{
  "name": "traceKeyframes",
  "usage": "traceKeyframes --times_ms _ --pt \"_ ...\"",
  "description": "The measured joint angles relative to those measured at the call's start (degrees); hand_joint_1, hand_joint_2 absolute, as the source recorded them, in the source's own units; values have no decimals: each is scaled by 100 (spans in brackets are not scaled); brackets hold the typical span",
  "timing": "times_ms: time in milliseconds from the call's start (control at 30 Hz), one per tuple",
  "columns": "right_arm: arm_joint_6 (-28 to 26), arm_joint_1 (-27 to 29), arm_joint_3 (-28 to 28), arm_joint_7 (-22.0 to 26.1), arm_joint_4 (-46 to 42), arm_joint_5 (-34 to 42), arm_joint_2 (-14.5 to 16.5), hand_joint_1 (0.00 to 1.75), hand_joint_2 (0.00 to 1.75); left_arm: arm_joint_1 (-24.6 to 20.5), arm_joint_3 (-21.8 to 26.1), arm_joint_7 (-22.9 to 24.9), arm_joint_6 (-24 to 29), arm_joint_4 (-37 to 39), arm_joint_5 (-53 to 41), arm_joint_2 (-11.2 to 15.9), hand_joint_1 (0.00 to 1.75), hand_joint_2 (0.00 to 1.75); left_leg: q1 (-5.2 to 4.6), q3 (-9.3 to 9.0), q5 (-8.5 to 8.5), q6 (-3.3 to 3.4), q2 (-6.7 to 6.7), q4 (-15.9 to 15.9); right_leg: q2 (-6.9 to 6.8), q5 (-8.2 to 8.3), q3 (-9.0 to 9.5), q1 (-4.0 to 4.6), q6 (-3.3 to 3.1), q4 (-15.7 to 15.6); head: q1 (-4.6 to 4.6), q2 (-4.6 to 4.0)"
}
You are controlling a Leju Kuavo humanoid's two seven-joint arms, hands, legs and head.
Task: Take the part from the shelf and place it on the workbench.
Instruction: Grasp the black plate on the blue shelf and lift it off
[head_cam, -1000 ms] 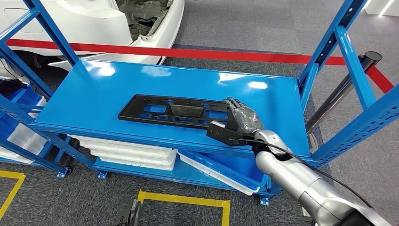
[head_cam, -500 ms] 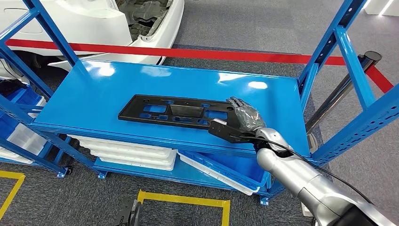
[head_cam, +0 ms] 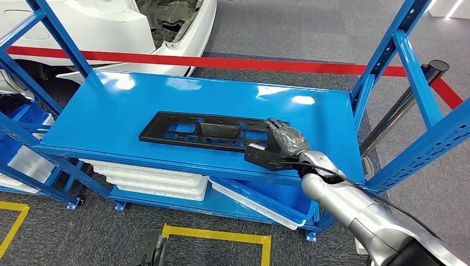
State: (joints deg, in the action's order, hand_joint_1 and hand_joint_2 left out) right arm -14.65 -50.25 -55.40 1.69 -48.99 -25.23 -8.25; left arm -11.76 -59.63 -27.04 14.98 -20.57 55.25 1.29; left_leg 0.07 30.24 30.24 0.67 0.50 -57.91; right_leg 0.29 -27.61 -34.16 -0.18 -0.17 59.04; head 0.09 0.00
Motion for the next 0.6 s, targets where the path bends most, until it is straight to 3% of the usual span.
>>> traceKeyframes --times_ms 600 --pt "-9 -4 -223 175 63 -10 255 0 175 1 0 1 -57 0 -26 2 0 0 0 -1 -1 -1 0 0 0 0 0 0 0 0 4 0"
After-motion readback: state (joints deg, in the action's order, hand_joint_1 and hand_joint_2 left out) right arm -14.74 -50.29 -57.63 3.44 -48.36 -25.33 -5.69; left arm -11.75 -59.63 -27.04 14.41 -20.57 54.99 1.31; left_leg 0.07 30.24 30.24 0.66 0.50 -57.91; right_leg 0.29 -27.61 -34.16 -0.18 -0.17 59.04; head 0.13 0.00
